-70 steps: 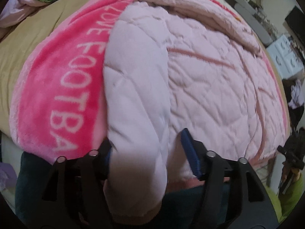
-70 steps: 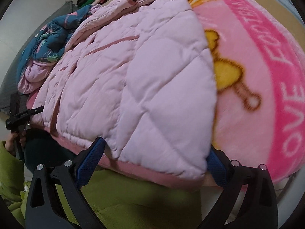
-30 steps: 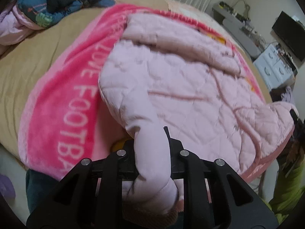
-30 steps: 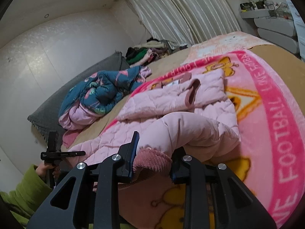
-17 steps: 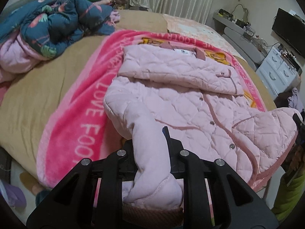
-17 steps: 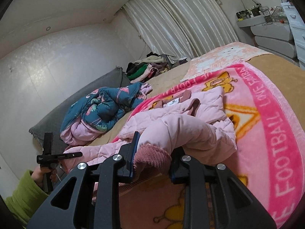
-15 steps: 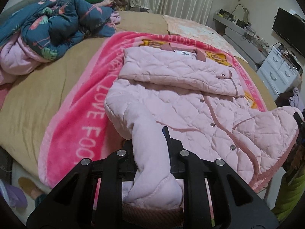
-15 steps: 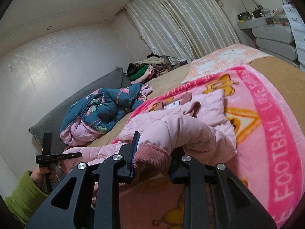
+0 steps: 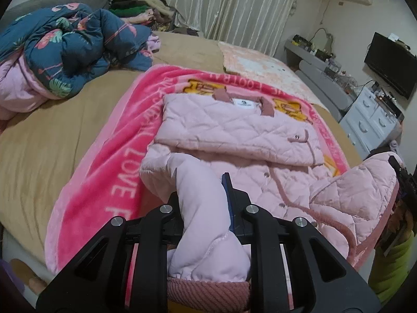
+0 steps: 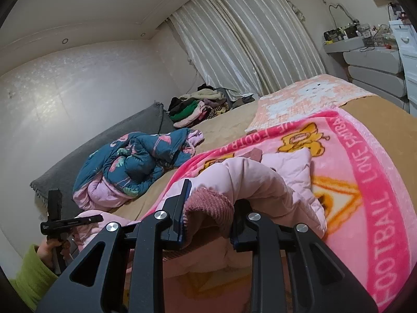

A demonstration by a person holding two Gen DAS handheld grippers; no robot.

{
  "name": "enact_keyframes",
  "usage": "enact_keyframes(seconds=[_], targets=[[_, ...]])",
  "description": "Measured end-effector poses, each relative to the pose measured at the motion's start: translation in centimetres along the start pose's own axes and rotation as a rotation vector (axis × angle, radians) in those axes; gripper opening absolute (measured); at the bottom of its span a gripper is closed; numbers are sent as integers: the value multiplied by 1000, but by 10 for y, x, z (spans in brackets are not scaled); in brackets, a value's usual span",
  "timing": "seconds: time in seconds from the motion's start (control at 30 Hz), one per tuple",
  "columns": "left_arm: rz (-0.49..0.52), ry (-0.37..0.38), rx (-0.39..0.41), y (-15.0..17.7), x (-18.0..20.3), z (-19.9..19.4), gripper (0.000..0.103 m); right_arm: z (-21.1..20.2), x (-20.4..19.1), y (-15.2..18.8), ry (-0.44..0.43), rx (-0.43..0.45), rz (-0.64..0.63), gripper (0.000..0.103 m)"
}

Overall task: Fold large clothes
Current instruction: 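Lift the hem with both grippers and carry it over toward the collar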

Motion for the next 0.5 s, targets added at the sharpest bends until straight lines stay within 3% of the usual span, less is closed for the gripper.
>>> enact_keyframes(seconds=[0.5], targets=[[-1,15,56,-35,-5,10,12,15,8,-25,26,20,16,23]])
Point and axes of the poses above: each gripper's, at about its wrist camera, not at the fingertips, and z roughly the way its jaws point, x to its right, y to its underside, the point moved 1 cm from there along z, roughly the way its jaws point, and after that the axes turned 9 degrees about z, right-handed, at the moved point
